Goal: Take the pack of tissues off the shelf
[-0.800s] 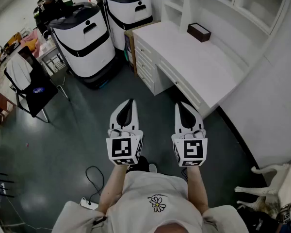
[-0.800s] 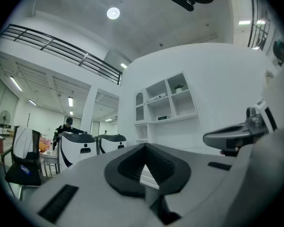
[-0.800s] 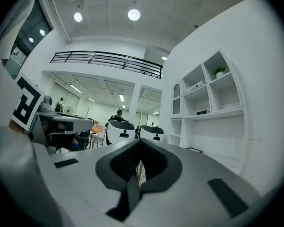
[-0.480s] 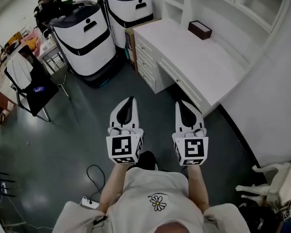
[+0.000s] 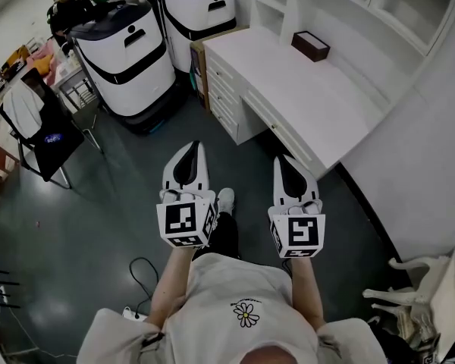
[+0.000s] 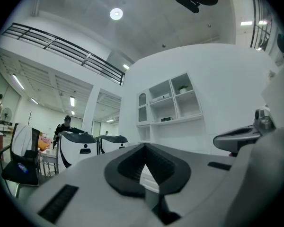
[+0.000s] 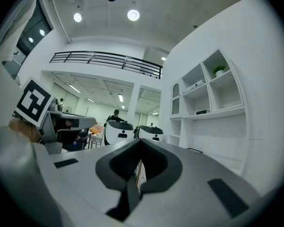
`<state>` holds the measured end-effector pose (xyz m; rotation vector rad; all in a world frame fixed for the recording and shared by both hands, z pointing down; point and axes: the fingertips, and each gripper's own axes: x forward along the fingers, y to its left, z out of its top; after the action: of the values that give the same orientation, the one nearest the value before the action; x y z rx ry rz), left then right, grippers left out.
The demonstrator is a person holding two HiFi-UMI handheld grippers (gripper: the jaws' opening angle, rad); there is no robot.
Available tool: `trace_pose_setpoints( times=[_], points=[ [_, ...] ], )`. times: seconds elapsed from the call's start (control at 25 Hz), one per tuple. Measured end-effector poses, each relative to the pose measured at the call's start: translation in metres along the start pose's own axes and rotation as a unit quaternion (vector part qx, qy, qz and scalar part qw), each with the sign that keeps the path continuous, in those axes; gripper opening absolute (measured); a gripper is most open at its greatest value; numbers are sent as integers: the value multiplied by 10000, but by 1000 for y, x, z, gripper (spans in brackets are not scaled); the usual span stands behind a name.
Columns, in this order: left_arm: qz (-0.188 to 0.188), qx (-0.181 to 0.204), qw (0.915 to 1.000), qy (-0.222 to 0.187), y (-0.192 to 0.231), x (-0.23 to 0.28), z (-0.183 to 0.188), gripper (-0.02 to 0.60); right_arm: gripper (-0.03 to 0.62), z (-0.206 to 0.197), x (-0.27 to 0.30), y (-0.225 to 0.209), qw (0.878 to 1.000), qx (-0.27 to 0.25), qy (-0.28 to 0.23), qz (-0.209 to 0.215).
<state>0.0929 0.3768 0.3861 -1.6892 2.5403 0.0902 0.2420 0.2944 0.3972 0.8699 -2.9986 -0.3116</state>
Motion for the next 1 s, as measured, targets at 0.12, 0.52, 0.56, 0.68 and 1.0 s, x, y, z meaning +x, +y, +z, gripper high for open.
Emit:
trace_pose_setpoints(
  times=[0.12,0.52,0.56,0.68,1.0],
  points=[
    [-2,38,10000,-40,5,15,-4,0,3,-4,8,-9,9994,-315,-9,-171],
    [-198,-67,9983,-540,12,88,-1,0,3,-12,61,-34,9978,-573,-215,-268],
    [-238,-78,9978,-607,11,97,-3,0,3,-14,69,-37,9977,-581,-250,-262],
    [-363,-98,9966,-727,16,134,-11,0,3,-23,107,-48,9973,-567,-352,-290],
    [-711,-120,9962,-486,58,295,-35,0,3,-35,265,-91,9981,-358,-133,-487]
  ],
)
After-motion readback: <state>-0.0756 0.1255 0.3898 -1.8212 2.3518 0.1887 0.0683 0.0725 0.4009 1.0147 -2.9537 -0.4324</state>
